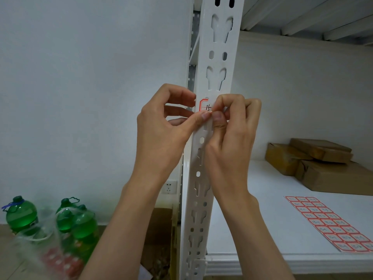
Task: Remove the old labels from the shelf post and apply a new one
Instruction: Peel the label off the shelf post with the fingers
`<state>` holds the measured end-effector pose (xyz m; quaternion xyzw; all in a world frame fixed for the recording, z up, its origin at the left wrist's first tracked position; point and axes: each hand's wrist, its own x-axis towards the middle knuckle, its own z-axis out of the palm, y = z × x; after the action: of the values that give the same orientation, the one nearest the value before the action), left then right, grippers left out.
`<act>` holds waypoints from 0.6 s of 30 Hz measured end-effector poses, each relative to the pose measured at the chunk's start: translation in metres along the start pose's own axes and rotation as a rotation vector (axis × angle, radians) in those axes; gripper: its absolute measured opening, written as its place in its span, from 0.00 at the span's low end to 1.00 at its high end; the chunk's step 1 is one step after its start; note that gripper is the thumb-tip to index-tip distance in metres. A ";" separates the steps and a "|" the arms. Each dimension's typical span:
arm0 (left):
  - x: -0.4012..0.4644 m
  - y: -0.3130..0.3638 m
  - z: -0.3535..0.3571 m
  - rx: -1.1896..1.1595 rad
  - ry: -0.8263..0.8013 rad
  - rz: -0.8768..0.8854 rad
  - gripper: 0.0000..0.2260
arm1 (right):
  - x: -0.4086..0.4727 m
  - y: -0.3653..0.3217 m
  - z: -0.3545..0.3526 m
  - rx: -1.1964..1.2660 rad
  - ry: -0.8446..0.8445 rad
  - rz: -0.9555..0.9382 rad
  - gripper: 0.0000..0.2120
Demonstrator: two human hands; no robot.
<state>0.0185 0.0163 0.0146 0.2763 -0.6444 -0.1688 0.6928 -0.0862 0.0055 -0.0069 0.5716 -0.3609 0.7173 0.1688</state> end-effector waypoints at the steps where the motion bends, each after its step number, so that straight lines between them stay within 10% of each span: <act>1: 0.000 0.000 -0.001 -0.002 -0.005 -0.003 0.14 | 0.000 0.000 -0.001 0.005 -0.006 -0.003 0.05; 18: -0.001 -0.005 0.000 0.459 0.083 0.542 0.05 | 0.005 0.004 -0.019 0.193 -0.098 0.093 0.08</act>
<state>0.0186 0.0127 0.0110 0.2506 -0.6866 0.1815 0.6579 -0.1035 0.0159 -0.0051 0.6022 -0.3241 0.7270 0.0619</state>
